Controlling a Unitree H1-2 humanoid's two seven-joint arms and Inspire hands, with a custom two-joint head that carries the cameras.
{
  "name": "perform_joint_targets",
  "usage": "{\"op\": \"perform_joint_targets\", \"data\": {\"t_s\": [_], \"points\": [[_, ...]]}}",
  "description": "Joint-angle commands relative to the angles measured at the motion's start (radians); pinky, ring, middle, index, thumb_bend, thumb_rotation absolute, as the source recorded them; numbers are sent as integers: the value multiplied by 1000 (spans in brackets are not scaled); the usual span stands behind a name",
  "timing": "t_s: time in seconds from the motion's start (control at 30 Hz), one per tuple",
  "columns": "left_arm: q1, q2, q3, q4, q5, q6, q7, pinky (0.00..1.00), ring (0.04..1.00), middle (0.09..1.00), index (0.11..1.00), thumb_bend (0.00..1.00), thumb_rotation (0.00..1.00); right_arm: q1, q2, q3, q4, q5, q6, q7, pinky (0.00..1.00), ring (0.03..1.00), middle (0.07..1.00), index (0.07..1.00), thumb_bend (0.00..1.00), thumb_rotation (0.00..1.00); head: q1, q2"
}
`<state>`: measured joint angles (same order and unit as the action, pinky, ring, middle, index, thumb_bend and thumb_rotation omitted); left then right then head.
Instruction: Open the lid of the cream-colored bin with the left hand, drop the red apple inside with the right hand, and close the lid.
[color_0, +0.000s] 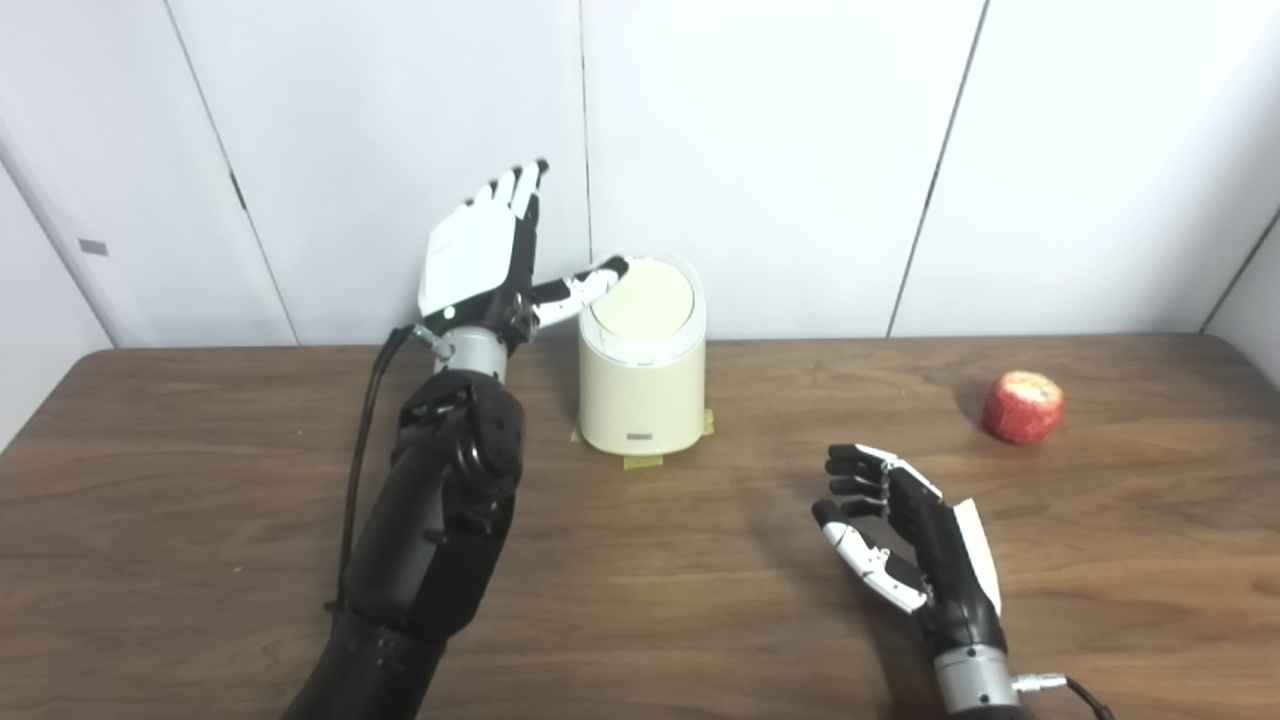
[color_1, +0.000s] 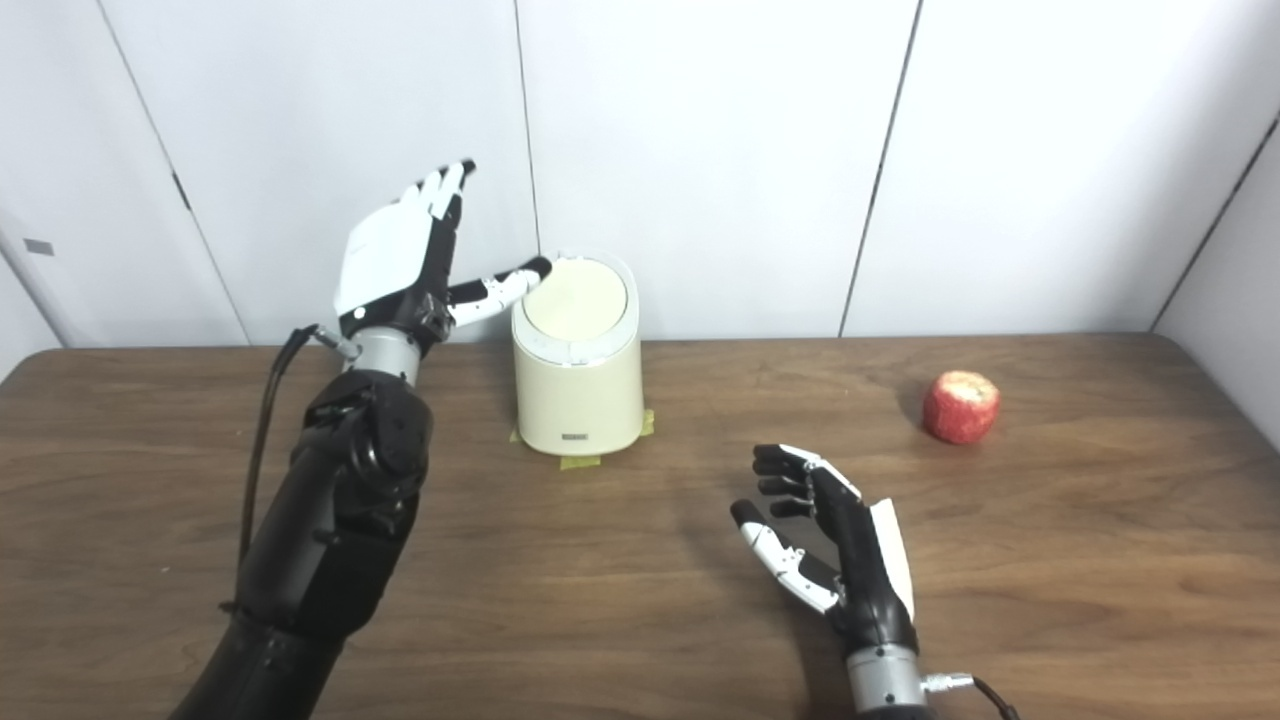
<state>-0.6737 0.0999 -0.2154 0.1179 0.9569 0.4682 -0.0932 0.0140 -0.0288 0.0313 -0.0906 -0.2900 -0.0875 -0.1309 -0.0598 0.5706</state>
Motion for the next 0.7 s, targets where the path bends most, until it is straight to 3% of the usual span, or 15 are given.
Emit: {"op": "perform_joint_targets", "data": {"t_s": [0.0,0.33,0.67], "points": [[-77,-1,15,10,13,1,5,1000,1000,1000,1000,716,647,-13,-4,3,-3,-11,-30,-8,607,685,711,704,236,357,-1,2],[-105,-96,147,109,-40,1,-76,1000,1000,1000,1000,897,623,-8,0,4,-15,-7,-13,-4,615,692,716,706,243,390,-6,4],[-123,-116,158,182,-33,1,-77,1000,1000,1000,1000,938,679,-7,1,7,-21,-13,-5,-3,614,690,715,706,242,393,-12,8]]}}
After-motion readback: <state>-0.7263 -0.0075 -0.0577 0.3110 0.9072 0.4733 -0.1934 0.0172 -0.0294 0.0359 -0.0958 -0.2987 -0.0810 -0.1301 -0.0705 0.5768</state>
